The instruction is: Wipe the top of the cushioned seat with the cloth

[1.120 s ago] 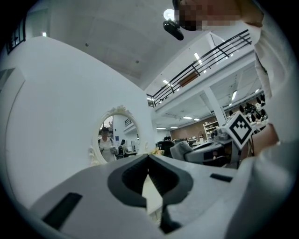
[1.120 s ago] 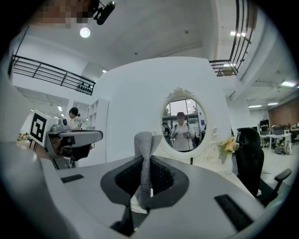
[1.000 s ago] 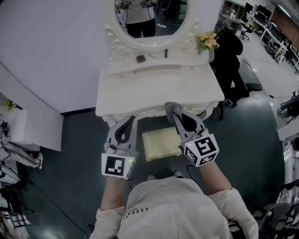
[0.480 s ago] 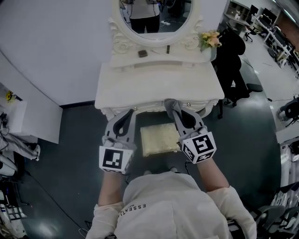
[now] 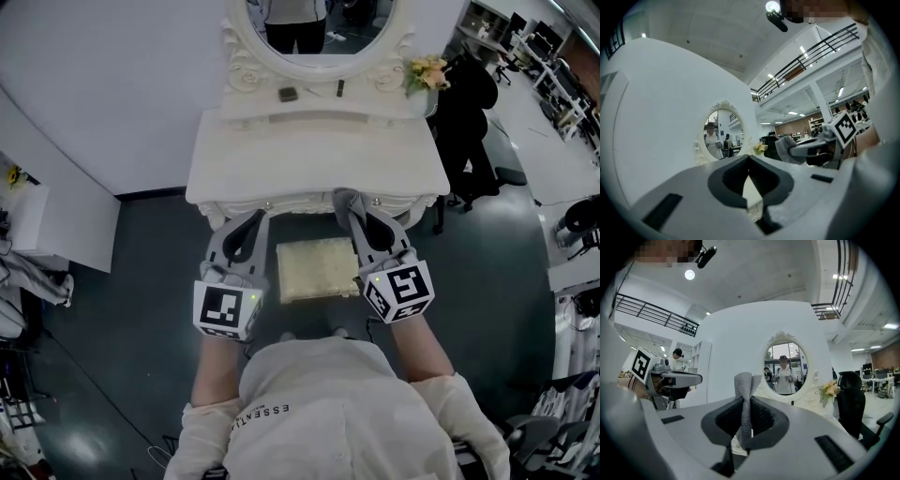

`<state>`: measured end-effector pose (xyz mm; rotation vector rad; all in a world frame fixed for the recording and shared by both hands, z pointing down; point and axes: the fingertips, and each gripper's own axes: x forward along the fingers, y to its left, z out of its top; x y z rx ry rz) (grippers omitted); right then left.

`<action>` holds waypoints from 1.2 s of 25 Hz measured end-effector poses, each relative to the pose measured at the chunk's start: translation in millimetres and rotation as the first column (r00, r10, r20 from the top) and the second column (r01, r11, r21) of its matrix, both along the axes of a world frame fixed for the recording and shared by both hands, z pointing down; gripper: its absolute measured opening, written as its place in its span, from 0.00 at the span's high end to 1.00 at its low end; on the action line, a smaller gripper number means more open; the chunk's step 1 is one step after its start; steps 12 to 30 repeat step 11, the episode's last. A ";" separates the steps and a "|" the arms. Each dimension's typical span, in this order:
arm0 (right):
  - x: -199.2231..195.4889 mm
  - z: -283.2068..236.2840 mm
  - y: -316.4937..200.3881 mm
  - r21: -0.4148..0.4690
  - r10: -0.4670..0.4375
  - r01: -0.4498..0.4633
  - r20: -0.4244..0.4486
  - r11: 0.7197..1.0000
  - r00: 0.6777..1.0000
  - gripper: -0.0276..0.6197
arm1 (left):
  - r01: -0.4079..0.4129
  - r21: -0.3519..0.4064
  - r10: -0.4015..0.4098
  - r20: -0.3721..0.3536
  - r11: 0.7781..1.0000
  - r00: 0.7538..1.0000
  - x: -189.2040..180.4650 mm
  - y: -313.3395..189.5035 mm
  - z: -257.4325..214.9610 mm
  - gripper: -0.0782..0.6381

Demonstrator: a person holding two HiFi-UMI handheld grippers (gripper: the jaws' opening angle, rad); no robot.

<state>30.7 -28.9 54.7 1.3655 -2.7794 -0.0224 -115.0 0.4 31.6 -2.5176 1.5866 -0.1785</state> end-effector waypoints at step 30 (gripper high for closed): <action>-3.0 5.0 -1.0 -0.006 -0.005 0.005 0.016 1.000 1.000 0.91 | -0.017 -0.007 0.017 0.016 1.000 1.000 4.1 -1.5 9.0 0.89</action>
